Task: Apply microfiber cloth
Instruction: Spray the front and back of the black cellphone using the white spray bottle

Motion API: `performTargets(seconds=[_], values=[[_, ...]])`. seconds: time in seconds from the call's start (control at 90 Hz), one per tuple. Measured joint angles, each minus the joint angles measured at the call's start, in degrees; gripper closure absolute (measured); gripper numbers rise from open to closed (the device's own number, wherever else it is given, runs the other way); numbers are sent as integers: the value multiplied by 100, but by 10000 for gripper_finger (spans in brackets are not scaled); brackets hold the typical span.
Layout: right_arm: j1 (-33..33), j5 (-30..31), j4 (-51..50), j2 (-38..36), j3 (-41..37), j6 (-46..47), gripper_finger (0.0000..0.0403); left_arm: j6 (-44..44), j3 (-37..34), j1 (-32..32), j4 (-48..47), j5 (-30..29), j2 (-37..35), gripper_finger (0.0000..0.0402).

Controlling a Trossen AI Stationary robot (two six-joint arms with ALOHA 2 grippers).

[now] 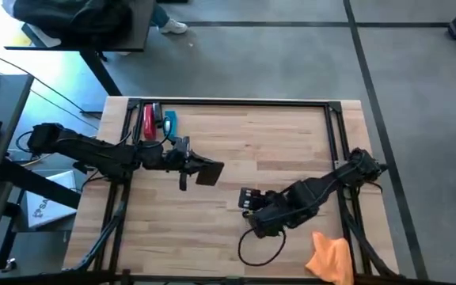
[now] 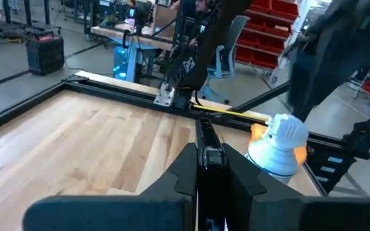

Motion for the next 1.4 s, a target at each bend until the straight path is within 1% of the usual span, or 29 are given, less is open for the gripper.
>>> performTargets(seconds=[0.078,0.144,0.189,0.244,0.311,0.411,0.478,0.556,0.6,0.644,0.811,0.944,1.089,1.222,1.311,1.4], values=[[6,106,-64,0,468,1084,239,33,0,0,61,-144,0,386],[-76,188,-433,0,897,2076,240,186,0,0,240,-227,10,386],[-168,197,-484,-100,954,2695,245,320,0,0,417,-235,31,386],[-257,32,-420,-440,631,3281,256,440,0,0,670,-235,87,386],[-428,-354,-359,-847,247,3869,274,513,0,16,968,-208,173,386],[-491,-519,-255,-1413,-488,4505,311,549,8,97,1334,-16,381,386],[-480,-610,133,-1769,-1083,4531,342,515,9,175,1535,92,587,386],[-455,-893,885,-2222,-1812,4293,381,507,74,287,1699,151,879,386],[-453,-1086,1409,-2466,-2237,4152,394,505,172,368,1718,155,1037,386],[-455,-1178,1985,-2694,-2679,4062,396,509,296,464,1712,187,1211,386],[-605,-1279,3974,-3350,-4466,3589,400,726,1012,894,1744,787,1755,386],[-768,-1383,5416,-3667,-5587,3452,403,800,1467,1090,1730,915,2126,386],[-980,-1408,6638,-3783,-6275,3404,403,647,1748,1134,1990,897,2542,386],[-1138,-1789,7184,-3714,-6634,3375,403,176,1810,1132,2580,880,2999,386],[-1185,-1866,7421,-3716,-6787,3509,403,-118,1810,1114,3132,864,3287,386],[-1187,-1985,7848,-3718,-6951,3512,403,-155,1810,1104,3528,812,3521,386]])
